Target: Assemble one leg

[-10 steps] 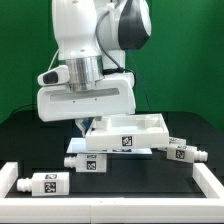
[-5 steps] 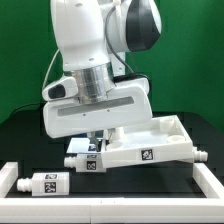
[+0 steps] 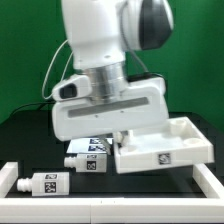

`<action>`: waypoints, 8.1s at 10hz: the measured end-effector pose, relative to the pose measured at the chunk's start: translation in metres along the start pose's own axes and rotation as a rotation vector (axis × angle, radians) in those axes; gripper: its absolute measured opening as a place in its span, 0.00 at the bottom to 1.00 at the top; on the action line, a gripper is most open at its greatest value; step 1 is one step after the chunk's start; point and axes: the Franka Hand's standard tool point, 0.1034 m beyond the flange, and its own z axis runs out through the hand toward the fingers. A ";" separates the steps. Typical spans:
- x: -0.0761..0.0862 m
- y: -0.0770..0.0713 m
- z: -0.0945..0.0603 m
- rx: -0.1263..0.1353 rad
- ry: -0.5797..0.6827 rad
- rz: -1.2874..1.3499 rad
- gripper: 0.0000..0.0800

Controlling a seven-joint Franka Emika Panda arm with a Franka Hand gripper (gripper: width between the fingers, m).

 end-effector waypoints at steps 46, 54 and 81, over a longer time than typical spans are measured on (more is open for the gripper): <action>0.033 0.025 0.014 -0.023 0.081 -0.014 0.79; 0.018 0.003 -0.010 -0.081 0.086 -0.480 0.81; 0.022 0.039 -0.009 -0.415 -0.005 -1.251 0.81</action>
Offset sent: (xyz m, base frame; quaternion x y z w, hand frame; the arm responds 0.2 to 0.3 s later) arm 0.0000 0.0000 0.0000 0.0000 0.0000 0.0000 1.0000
